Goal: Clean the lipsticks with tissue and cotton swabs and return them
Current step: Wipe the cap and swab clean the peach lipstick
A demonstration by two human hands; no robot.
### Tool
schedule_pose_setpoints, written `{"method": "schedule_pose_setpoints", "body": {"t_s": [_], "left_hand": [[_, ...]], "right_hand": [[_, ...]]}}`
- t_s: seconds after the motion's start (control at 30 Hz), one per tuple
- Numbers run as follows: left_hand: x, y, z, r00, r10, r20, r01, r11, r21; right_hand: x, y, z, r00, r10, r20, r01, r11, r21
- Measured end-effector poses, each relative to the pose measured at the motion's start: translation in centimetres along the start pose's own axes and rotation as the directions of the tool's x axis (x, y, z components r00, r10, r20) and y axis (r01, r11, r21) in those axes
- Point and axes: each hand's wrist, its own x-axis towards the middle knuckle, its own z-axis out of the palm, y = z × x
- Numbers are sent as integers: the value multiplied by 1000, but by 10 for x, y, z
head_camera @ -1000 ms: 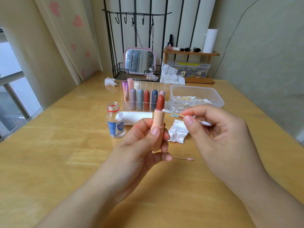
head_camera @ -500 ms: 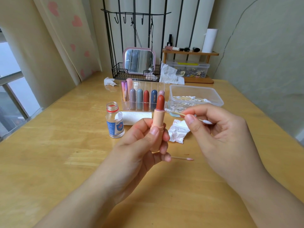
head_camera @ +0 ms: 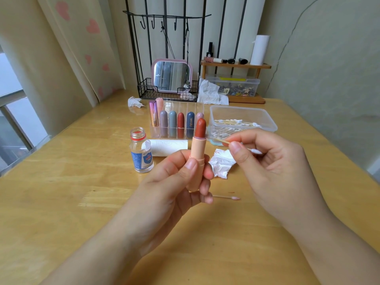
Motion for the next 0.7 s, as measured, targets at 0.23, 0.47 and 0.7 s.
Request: {"method": "schedule_pose_setpoints", "body": {"t_s": [0.23,0.47,0.7], "left_hand": [[0,-2,0,999,-5,38,5,1000,12],[1,-6,0,995,-16,94,16,1000,4],[6,0,-3,999,17,-45,-20,997,-74]], "right_hand": [[0,0,2,999,29,29,-30,999,31],[0,2,3,995,85,55,-90,992,86],[2,-3,-1,991,132,11,-133,989,60]]}}
